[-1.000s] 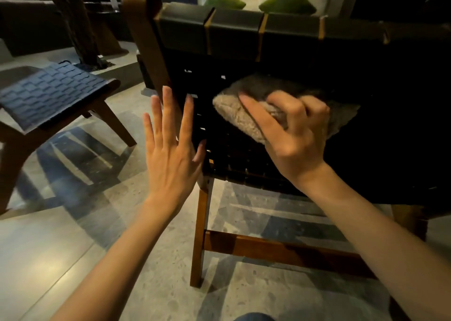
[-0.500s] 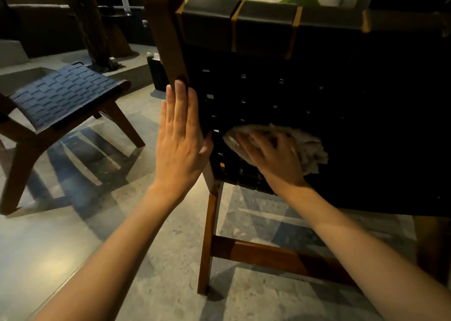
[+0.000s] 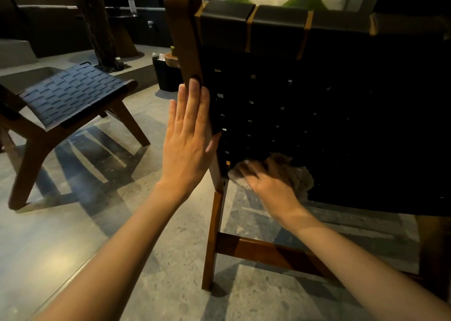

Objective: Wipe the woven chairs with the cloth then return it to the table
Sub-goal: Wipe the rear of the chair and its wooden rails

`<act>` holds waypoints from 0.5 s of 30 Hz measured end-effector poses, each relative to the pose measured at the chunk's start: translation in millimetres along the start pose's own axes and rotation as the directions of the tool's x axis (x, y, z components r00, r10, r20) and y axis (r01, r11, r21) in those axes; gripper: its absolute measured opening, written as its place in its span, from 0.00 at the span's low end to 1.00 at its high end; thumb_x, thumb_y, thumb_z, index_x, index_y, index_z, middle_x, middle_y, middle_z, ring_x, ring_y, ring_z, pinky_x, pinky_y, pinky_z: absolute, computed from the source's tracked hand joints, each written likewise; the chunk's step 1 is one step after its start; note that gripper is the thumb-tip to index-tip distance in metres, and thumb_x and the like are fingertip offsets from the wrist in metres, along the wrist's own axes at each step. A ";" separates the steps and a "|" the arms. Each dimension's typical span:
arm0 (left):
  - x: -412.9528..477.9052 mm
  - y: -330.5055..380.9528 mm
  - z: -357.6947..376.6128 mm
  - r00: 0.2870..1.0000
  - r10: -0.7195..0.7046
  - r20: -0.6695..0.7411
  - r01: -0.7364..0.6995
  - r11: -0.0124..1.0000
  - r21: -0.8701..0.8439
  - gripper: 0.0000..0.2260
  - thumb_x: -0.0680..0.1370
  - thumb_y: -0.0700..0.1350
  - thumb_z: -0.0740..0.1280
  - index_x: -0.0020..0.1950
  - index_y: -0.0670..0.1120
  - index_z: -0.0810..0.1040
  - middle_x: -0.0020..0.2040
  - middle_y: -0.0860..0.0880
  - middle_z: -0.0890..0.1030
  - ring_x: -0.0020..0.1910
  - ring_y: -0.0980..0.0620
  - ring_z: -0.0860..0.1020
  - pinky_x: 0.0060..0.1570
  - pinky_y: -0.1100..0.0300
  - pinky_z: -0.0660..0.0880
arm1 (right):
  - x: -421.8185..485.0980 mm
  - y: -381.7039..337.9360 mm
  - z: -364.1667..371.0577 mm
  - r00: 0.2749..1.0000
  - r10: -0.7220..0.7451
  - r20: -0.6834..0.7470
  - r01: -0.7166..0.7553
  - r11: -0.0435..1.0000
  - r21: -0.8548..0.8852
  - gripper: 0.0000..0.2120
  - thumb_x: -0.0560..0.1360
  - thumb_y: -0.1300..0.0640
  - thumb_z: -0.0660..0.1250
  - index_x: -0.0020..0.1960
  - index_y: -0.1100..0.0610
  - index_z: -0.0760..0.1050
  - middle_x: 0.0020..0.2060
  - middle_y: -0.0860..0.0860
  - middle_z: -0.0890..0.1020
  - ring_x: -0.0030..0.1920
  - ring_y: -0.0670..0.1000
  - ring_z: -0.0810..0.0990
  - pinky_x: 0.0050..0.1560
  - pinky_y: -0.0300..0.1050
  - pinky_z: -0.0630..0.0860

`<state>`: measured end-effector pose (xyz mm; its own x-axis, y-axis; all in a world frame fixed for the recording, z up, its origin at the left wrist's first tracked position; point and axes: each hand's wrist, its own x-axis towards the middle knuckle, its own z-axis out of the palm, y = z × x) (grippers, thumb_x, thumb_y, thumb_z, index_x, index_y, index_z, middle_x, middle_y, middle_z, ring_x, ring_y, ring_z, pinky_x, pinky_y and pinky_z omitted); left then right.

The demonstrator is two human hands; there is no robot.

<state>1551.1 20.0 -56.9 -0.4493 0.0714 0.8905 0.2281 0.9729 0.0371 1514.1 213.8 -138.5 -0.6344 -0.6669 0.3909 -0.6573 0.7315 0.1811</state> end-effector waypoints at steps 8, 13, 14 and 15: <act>-1.8 -14.9 -33.1 0.991 0.019 0.135 -0.039 0.987 0.154 0.39 0.78 0.48 0.64 0.77 0.46 0.38 0.77 0.44 0.45 0.74 0.51 0.34 0.74 0.54 0.35 | 63.0 -27.6 -115.4 0.458 0.073 -0.886 -0.043 0.997 0.061 0.16 0.75 0.63 0.69 0.62 0.61 0.74 0.55 0.55 0.69 0.51 0.55 0.67 0.49 0.44 0.72; 3.4 -20.5 -43.3 0.988 0.065 0.143 -0.097 0.970 0.223 0.43 0.76 0.40 0.67 0.76 0.47 0.35 0.76 0.52 0.38 0.74 0.51 0.33 0.74 0.54 0.35 | 97.0 -59.0 -113.0 0.378 0.338 -0.862 -0.064 0.938 0.340 0.12 0.68 0.71 0.72 0.51 0.66 0.82 0.49 0.66 0.81 0.56 0.57 0.69 0.57 0.56 0.75; 3.7 -21.3 -43.5 0.987 0.074 0.145 -0.106 0.969 0.222 0.44 0.76 0.38 0.67 0.76 0.47 0.35 0.76 0.53 0.37 0.74 0.51 0.33 0.74 0.54 0.36 | 100.4 -63.6 -107.4 0.400 0.339 -0.851 -0.074 0.938 0.339 0.10 0.67 0.70 0.72 0.49 0.66 0.82 0.50 0.66 0.81 0.57 0.58 0.71 0.57 0.59 0.76; 4.0 -22.2 -43.0 0.986 0.081 0.145 -0.113 0.968 0.222 0.44 0.75 0.37 0.68 0.76 0.47 0.35 0.76 0.53 0.37 0.74 0.51 0.33 0.74 0.53 0.37 | 103.3 -65.8 -100.7 0.428 0.336 -0.839 -0.096 0.940 0.328 0.08 0.68 0.69 0.71 0.47 0.66 0.82 0.50 0.67 0.81 0.57 0.61 0.74 0.58 0.59 0.75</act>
<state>1581.4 -10.9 -34.6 -0.5500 0.1815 0.8152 0.0795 0.9830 -0.1653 1532.9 111.0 -19.1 -0.1515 0.0799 0.9852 -0.6899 0.7052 -0.1633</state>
